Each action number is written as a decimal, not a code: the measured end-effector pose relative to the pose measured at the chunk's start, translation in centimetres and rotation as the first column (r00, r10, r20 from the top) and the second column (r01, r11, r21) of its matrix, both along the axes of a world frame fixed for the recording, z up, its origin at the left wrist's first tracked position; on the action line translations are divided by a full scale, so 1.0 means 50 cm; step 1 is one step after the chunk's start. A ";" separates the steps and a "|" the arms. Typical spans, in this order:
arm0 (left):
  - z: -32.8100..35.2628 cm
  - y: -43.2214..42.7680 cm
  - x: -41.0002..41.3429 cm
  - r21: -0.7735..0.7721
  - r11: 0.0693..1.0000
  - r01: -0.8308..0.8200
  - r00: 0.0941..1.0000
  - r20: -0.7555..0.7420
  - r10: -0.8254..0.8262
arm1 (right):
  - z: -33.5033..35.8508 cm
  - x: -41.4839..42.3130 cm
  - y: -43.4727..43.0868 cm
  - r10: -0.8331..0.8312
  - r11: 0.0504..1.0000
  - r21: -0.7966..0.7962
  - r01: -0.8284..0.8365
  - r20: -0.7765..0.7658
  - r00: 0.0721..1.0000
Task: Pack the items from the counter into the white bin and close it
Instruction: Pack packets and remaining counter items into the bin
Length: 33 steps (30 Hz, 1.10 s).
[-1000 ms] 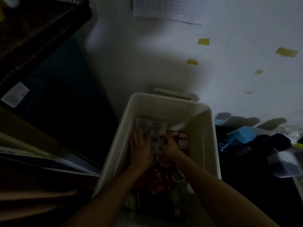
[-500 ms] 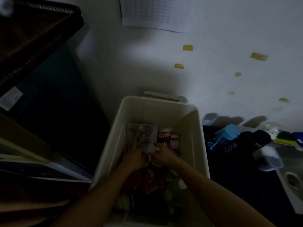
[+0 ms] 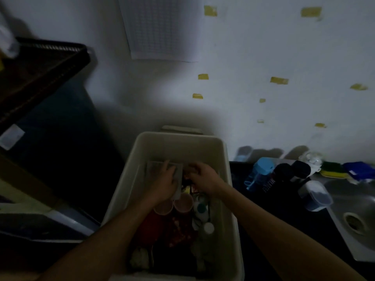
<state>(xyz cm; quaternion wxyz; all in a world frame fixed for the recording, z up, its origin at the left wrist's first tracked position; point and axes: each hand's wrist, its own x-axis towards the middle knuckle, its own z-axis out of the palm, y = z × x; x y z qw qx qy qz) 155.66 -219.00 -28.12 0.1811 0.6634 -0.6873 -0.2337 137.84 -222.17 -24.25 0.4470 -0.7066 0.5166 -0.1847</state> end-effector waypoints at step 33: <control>0.109 -0.168 -0.584 -0.098 0.932 0.349 0.935 0.096 -0.341 | 0.044 -0.642 -0.188 -0.246 0.942 -0.282 0.182 -0.213 0.945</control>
